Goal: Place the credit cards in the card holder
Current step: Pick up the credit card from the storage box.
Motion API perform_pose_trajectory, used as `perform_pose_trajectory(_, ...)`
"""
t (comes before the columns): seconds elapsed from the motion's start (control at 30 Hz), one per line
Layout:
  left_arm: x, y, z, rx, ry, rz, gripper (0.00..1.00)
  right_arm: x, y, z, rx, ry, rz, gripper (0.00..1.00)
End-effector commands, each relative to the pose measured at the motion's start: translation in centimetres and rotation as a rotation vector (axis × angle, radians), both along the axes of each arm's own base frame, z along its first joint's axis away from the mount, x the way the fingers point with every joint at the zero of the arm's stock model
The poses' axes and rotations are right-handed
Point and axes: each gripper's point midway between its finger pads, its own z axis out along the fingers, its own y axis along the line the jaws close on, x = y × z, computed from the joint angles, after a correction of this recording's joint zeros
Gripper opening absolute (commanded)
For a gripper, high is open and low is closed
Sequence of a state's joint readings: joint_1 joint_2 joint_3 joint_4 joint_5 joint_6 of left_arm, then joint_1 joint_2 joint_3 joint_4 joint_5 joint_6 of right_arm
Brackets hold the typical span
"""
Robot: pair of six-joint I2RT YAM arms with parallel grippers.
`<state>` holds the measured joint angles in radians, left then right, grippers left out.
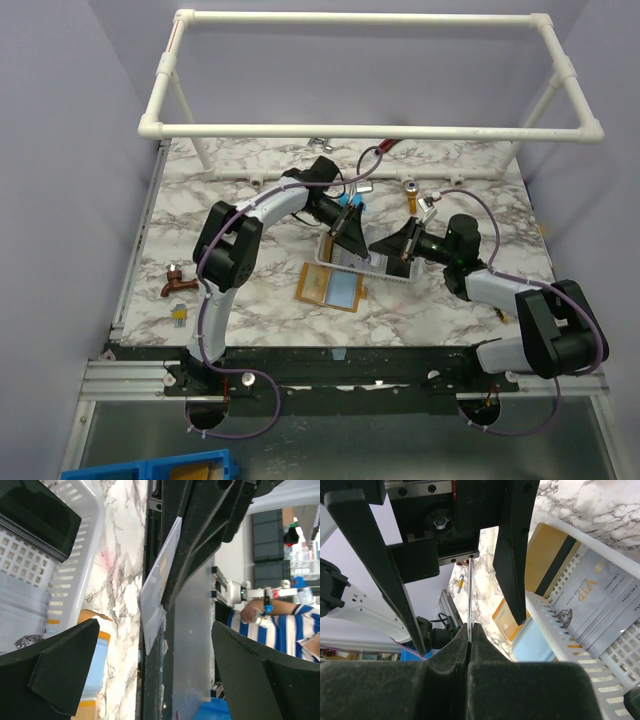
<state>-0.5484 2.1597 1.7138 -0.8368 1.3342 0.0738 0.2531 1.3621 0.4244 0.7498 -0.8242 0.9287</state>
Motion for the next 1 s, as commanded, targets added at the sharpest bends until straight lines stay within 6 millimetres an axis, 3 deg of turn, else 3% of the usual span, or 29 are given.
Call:
perform_pose_trajectory(0.0, 0.4, 0.0, 0.9, -0.011, -0.191, 0.009, 0.94, 0.0, 0.4, 1.8, 0.040, -0.051, 0.057, 0.01)
perform_pose_trajectory(0.13, 1.2, 0.1, 0.6, 0.015, -0.279, 0.038, 0.81, -0.2, 0.6, 1.7, 0.045, -0.038, 0.080, 0.01)
perform_pose_trajectory(0.4, 3.0, 0.3, 1.0, 0.061, -0.442, 0.084, 0.66, -1.0, 0.9, 2.1, 0.071, -0.025, 0.131, 0.01)
perform_pose_trajectory(0.67, 3.2, 0.3, 0.4, 0.081, -0.460, 0.071, 0.59, -1.1, 1.0, 2.2, 0.082, -0.022, 0.143, 0.02)
perform_pose_trajectory(0.97, 4.6, 0.4, 0.5, 0.085, -0.468, 0.085, 0.51, -1.6, 1.0, 2.3, 0.088, -0.010, 0.171, 0.14)
